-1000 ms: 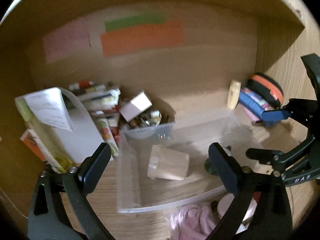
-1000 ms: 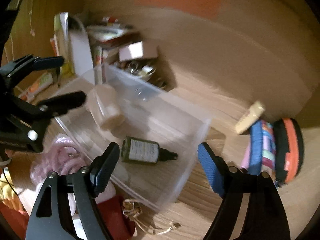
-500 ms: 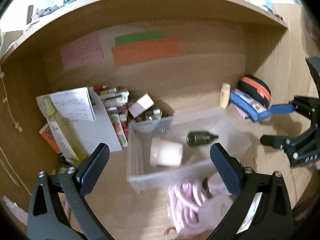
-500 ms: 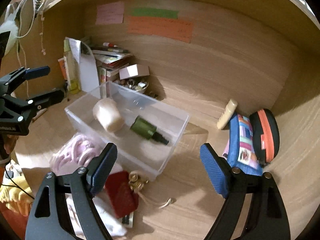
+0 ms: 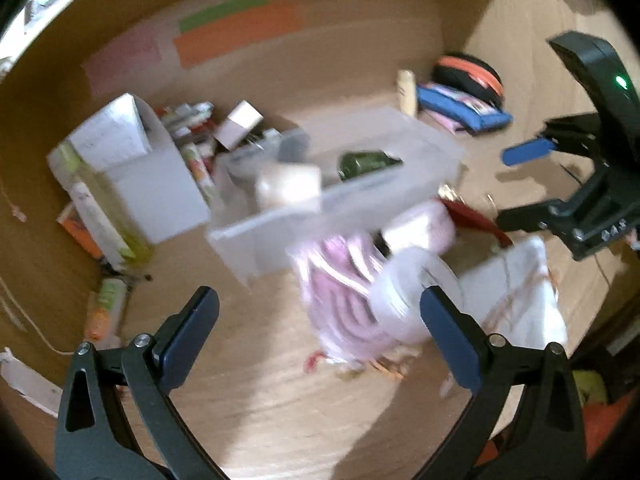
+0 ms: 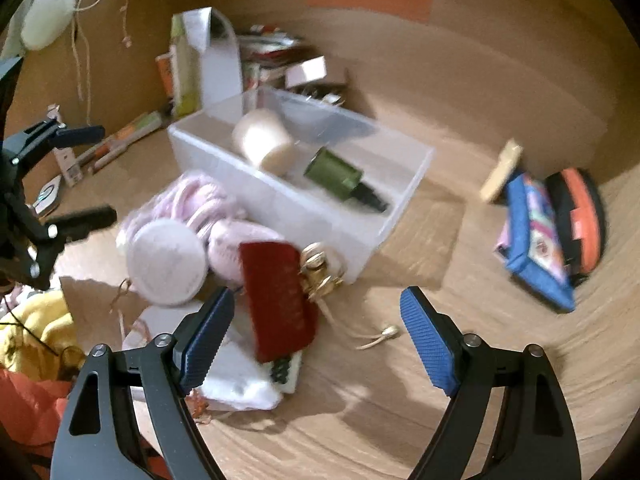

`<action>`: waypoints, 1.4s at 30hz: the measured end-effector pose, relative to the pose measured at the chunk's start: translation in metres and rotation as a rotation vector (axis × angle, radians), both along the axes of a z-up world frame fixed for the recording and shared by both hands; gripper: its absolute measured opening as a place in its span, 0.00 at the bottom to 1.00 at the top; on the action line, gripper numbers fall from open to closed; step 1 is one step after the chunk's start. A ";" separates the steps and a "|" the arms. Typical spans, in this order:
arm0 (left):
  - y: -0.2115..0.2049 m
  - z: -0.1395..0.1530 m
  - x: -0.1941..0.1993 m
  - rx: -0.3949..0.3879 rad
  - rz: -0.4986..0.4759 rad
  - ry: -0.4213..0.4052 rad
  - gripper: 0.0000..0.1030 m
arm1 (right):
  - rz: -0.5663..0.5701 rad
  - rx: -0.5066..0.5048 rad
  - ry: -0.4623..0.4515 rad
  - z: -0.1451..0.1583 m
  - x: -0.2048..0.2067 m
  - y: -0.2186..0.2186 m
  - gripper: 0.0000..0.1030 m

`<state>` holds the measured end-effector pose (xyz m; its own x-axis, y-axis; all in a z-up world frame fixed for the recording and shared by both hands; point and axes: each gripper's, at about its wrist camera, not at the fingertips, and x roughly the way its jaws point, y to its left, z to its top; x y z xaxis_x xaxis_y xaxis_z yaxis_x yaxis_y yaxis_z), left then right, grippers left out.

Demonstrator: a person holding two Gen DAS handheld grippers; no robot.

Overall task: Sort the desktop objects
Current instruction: 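Open both tools and withdraw from the bin toward the remaining items, then grasp the white round lid with left tool while right tool grasps the red pouch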

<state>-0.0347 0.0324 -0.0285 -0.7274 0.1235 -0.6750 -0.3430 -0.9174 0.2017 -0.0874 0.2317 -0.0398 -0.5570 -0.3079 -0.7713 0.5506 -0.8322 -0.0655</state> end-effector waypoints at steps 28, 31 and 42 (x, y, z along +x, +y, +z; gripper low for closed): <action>0.051 -0.039 -0.029 -0.045 -0.240 -0.080 0.90 | 0.031 -0.131 -0.234 -0.049 -0.040 0.004 0.18; 0.052 -0.038 -0.028 -0.018 -0.272 -0.096 0.67 | 0.025 -0.144 -0.210 -0.040 -0.034 0.011 0.18; 0.017 -0.024 -0.022 0.053 -0.165 -0.069 0.66 | 0.015 -0.160 -0.169 -0.023 -0.023 0.017 0.18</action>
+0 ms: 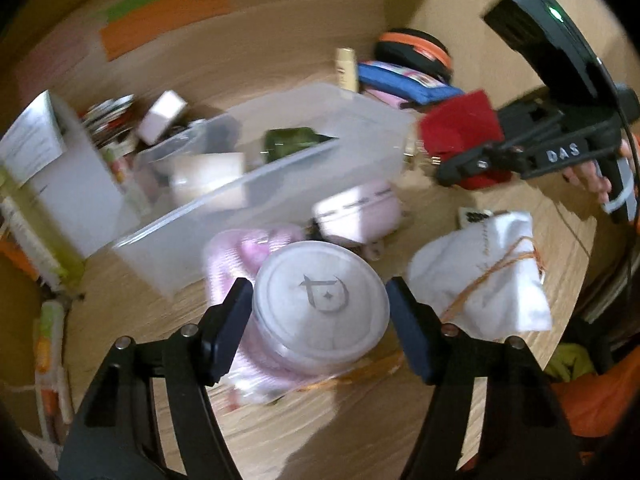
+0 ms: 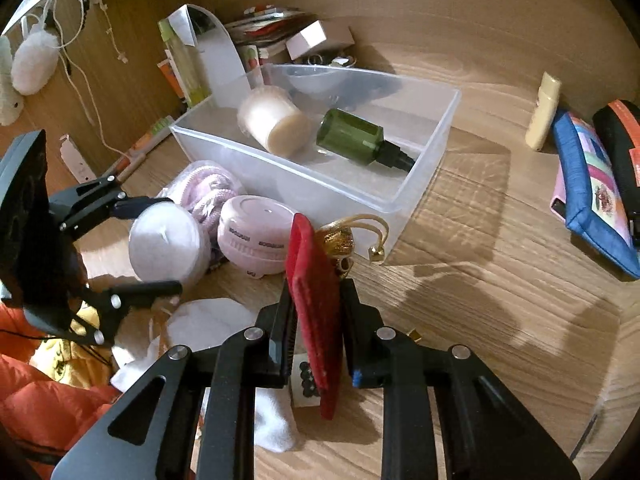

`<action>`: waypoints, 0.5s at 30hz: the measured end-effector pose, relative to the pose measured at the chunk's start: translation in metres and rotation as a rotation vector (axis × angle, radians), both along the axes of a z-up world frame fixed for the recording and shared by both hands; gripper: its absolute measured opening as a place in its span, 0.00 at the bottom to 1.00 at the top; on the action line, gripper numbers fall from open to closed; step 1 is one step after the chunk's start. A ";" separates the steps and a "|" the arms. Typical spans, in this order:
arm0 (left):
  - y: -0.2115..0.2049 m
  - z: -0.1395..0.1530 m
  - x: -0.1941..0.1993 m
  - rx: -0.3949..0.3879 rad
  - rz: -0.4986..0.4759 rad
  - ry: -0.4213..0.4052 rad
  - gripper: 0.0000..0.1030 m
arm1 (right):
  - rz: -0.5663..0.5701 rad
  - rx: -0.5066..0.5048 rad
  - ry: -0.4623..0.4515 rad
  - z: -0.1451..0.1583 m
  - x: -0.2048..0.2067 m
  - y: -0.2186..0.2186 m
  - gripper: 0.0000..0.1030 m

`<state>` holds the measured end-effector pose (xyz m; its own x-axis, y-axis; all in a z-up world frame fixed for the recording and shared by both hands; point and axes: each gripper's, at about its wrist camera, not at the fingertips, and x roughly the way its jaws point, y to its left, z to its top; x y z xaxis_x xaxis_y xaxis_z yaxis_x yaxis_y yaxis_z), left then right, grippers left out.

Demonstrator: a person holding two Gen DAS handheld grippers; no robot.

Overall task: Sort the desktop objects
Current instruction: 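Grasp the white round lid with left tool while right tool grasps the red pouch, then drop the lid with left tool while right tool drops the red pouch into the bin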

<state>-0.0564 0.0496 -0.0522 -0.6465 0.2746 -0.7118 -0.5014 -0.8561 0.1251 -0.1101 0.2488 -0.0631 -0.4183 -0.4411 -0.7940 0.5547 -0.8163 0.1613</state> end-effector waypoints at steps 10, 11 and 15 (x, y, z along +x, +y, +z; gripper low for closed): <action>-0.031 0.026 -0.011 0.132 0.158 0.046 0.66 | -0.020 -0.023 0.071 0.019 0.003 -0.002 0.18; -0.032 0.028 -0.013 0.140 0.171 0.049 0.66 | -0.021 -0.023 0.077 0.021 0.003 -0.002 0.18; -0.036 0.039 -0.020 0.188 0.206 0.069 0.66 | -0.027 -0.028 0.103 0.030 0.003 -0.003 0.18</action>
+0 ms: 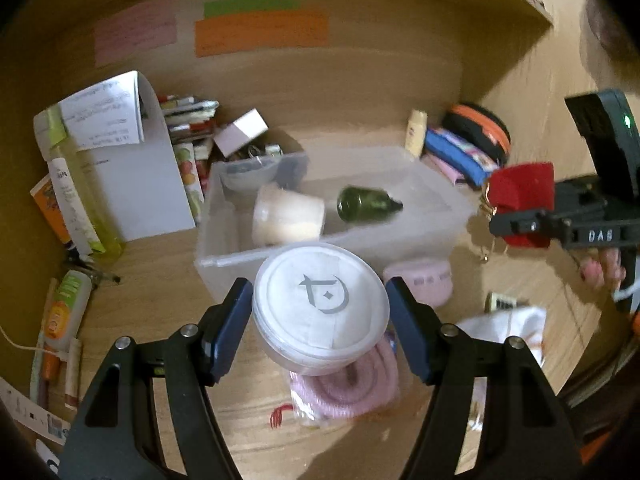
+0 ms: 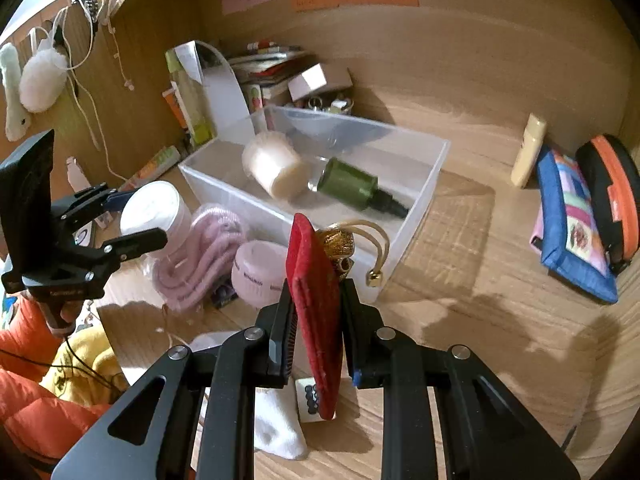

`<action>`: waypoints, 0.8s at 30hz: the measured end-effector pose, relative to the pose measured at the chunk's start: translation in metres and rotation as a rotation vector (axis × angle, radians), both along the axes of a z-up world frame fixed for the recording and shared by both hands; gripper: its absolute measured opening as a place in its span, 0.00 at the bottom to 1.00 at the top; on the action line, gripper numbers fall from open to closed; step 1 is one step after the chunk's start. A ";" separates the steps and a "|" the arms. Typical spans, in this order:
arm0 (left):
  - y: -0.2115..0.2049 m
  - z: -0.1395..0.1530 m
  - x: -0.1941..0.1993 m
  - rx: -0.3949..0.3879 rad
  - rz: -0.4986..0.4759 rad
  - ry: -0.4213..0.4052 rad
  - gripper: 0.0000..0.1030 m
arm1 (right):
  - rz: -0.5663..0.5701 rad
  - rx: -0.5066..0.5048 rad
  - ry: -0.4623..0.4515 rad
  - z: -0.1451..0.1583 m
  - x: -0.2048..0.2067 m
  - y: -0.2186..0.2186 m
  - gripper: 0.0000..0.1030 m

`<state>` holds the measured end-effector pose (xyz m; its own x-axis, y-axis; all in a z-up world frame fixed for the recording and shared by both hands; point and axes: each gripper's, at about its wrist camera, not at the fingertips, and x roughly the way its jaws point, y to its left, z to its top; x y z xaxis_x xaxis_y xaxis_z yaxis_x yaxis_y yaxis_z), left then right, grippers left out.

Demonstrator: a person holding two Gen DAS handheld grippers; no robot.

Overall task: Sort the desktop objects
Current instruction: 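Drop the lid with left tool while right tool drops the red pouch into the bin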

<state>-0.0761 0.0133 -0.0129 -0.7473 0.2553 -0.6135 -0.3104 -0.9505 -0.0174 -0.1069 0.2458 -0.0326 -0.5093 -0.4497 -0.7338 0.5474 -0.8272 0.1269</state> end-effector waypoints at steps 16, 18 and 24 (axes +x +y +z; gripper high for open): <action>-0.021 0.042 -0.037 0.061 0.089 0.096 0.66 | 0.014 -0.036 0.095 0.034 -0.027 -0.017 0.18; -0.022 0.040 -0.046 0.057 0.092 0.093 0.66 | 0.020 -0.039 0.096 0.033 -0.032 -0.021 0.18; -0.025 0.022 -0.073 0.047 0.099 0.046 0.66 | 0.040 -0.037 0.068 0.019 -0.058 -0.036 0.18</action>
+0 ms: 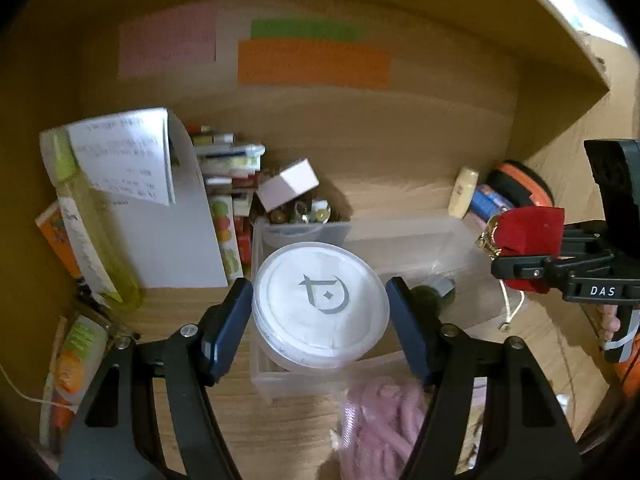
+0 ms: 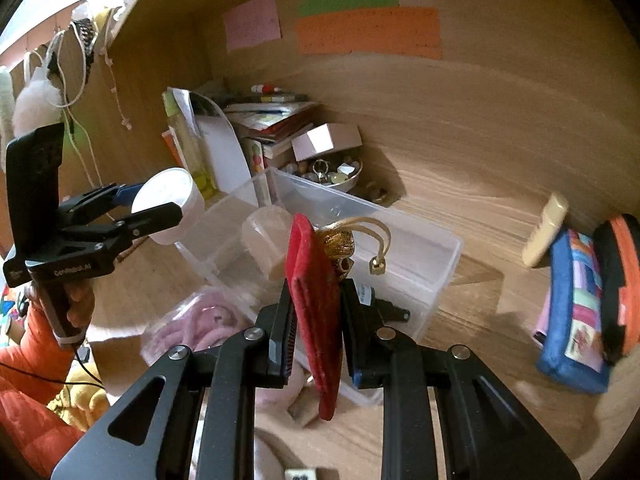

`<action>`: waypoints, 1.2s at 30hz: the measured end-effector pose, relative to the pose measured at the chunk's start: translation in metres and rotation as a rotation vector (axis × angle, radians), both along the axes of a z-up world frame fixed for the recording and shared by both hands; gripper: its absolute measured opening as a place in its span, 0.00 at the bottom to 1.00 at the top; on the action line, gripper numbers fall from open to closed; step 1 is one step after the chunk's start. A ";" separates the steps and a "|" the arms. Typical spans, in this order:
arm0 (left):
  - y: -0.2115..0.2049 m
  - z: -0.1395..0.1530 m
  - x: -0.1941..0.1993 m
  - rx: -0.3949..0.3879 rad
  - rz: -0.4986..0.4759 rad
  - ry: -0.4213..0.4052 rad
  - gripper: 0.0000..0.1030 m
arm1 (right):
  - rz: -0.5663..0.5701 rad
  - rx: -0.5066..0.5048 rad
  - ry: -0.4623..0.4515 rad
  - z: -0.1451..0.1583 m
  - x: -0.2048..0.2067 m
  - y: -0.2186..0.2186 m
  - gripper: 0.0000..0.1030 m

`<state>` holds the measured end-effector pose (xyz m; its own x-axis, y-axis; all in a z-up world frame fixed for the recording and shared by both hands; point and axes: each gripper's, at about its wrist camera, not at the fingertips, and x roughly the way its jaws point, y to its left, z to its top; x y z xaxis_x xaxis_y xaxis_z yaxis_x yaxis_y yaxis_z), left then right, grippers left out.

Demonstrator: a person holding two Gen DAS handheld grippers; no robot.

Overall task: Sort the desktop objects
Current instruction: 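Drop the lid with left tool while right tool drops the red pouch into the bin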

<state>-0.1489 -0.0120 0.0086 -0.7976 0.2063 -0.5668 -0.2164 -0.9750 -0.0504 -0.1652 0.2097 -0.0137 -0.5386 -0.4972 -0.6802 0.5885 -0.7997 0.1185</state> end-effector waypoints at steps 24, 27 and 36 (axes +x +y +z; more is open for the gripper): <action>0.008 -0.030 -0.034 -0.053 -0.032 -0.065 0.59 | -0.002 0.189 -0.046 -0.061 -0.035 -0.037 0.19; 0.008 -0.025 -0.031 -0.053 -0.031 -0.050 0.59 | -0.021 0.205 -0.045 -0.060 -0.036 -0.038 0.22; 0.010 -0.002 -0.013 -0.044 -0.017 0.001 0.71 | -0.094 0.235 0.061 -0.040 -0.011 -0.027 0.55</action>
